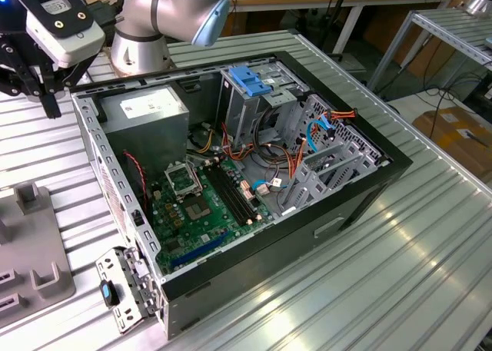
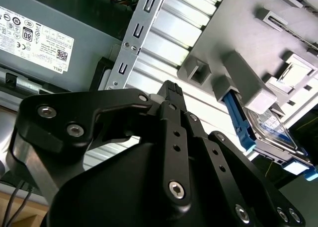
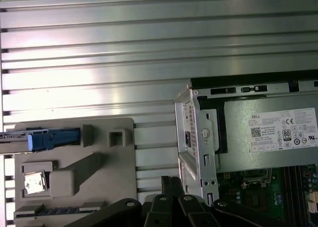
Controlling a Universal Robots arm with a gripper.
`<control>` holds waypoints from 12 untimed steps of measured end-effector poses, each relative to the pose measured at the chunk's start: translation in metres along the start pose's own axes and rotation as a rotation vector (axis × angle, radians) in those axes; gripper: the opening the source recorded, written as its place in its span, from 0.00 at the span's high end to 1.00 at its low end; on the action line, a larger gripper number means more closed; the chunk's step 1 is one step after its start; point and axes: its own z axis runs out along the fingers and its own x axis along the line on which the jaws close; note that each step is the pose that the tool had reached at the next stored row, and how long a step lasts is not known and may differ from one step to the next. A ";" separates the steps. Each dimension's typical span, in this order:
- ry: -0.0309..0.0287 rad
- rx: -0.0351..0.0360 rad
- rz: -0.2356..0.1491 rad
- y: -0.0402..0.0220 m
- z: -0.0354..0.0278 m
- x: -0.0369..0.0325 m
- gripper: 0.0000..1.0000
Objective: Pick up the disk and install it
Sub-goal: 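Reach for the disk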
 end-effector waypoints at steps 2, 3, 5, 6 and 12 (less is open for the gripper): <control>0.0001 0.0001 0.000 -0.0001 0.0000 0.0010 0.89; 0.0000 0.0000 0.000 -0.0001 0.0001 0.0016 0.89; 0.0000 0.0000 0.000 -0.0002 0.0002 0.0025 0.89; 0.0000 0.0000 0.000 -0.0003 0.0002 0.0034 0.89; 0.0000 0.0000 0.000 -0.0007 0.0005 0.0081 0.89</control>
